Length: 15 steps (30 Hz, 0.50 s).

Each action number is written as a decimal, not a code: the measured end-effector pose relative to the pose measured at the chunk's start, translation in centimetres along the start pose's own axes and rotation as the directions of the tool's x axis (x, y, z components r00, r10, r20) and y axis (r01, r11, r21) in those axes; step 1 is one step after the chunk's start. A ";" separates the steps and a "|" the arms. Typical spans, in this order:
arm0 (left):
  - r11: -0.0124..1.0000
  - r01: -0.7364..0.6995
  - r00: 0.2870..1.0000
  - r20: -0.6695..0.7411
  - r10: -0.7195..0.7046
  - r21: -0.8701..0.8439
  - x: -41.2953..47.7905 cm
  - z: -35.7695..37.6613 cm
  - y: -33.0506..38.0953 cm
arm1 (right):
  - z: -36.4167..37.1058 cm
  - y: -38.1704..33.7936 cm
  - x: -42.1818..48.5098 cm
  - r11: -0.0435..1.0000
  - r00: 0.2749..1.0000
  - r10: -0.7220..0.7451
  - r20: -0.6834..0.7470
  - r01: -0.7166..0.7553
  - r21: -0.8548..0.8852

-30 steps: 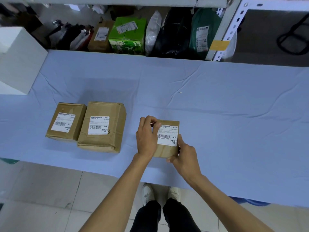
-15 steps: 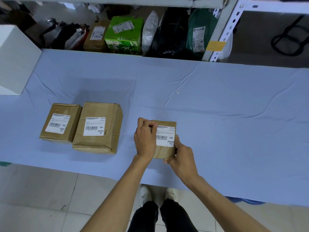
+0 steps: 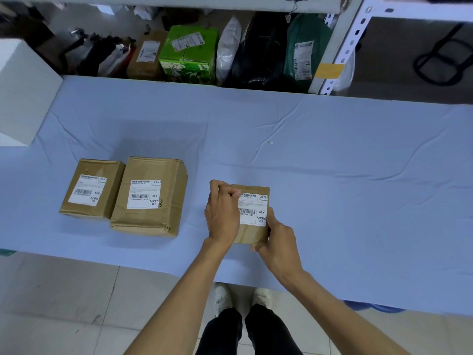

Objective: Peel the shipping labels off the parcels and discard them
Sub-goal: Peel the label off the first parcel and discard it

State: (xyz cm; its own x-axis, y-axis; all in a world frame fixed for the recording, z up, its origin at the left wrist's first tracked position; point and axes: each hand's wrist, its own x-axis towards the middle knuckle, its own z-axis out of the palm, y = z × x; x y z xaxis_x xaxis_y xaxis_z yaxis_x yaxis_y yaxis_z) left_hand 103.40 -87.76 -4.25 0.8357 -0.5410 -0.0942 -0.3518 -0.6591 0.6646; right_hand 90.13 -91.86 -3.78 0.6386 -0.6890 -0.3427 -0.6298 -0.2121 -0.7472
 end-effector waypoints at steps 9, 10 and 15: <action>0.998 -0.023 0.999 0.047 0.026 -0.053 0.1 -0.4 -0.6 | 0.2 0.0 0.0 1.000 1.000 0.002 0.002 -0.002 -0.022; 0.998 -0.027 0.998 0.051 0.030 -0.062 0.0 -0.4 -0.6 | 0.3 0.0 0.0 1.000 1.000 0.006 0.003 -0.006 -0.021; 0.996 -0.028 0.997 0.064 0.033 -0.082 0.1 -0.1 -0.8 | 0.2 0.2 0.2 1.000 1.000 0.013 0.000 -0.013 -0.022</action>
State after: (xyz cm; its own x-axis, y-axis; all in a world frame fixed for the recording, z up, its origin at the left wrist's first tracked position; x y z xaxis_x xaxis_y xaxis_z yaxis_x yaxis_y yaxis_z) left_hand 103.81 -87.21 -4.69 0.7948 -0.5950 -0.1192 -0.3396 -0.5989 0.7252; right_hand 90.25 -91.92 -4.10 0.6302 -0.6918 -0.3525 -0.6477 -0.2181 -0.7300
